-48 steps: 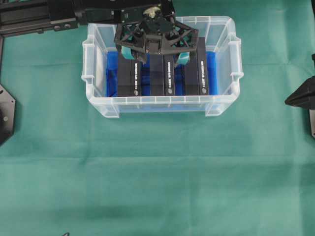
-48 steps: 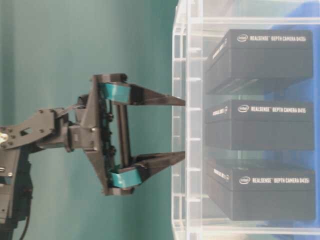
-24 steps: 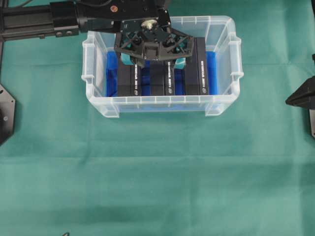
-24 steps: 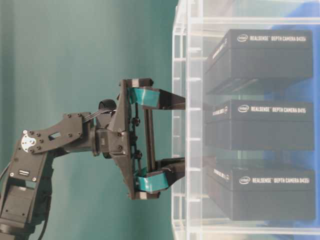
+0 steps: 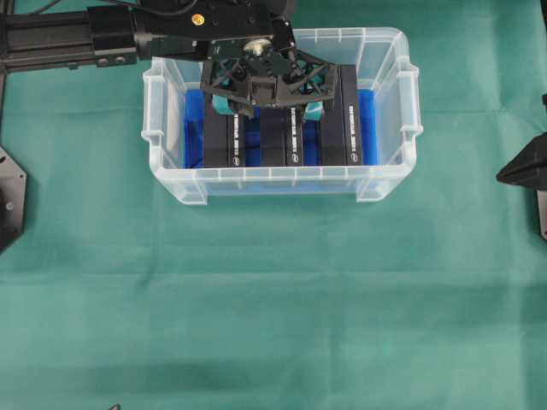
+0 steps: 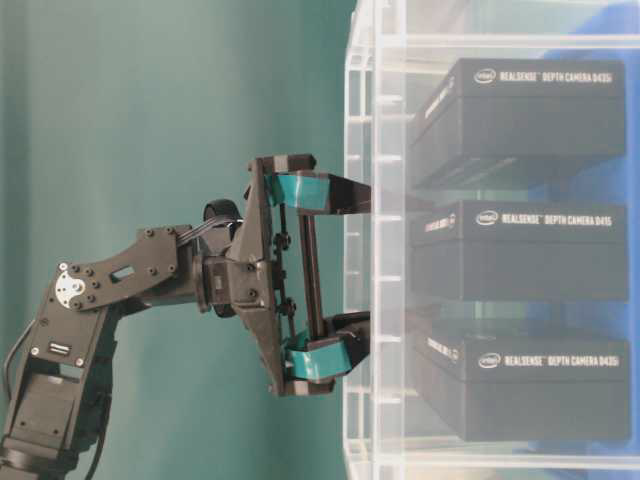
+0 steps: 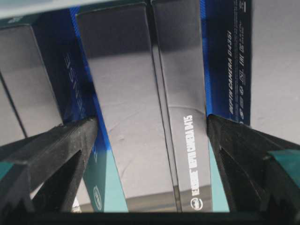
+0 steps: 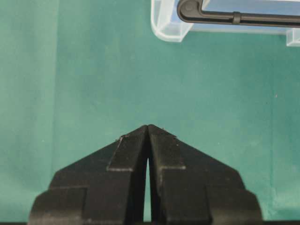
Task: Take the box out of the case with the left arm.
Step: 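Lower the left gripper around the middle box and close on it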
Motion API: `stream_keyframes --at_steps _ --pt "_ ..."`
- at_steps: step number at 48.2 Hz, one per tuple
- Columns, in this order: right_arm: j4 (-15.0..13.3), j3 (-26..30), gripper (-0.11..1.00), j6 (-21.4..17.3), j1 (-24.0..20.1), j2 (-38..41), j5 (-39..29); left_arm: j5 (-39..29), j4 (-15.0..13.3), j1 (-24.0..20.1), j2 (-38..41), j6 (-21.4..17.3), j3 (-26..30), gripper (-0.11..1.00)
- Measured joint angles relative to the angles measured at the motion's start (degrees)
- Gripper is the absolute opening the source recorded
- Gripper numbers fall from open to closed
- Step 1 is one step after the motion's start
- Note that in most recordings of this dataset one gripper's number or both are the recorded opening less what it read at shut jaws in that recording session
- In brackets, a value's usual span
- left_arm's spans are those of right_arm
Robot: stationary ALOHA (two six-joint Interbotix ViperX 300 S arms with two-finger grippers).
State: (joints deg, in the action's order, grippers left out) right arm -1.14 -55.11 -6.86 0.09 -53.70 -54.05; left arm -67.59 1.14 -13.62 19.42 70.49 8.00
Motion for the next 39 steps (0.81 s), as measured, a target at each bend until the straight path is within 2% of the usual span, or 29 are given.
stream_keyframes --at_steps 39 --pt "-1.2 0.0 0.02 -0.1 0.0 0.0 0.1 4.7 0.0 0.1 0.0 0.2 -4.8 0.98"
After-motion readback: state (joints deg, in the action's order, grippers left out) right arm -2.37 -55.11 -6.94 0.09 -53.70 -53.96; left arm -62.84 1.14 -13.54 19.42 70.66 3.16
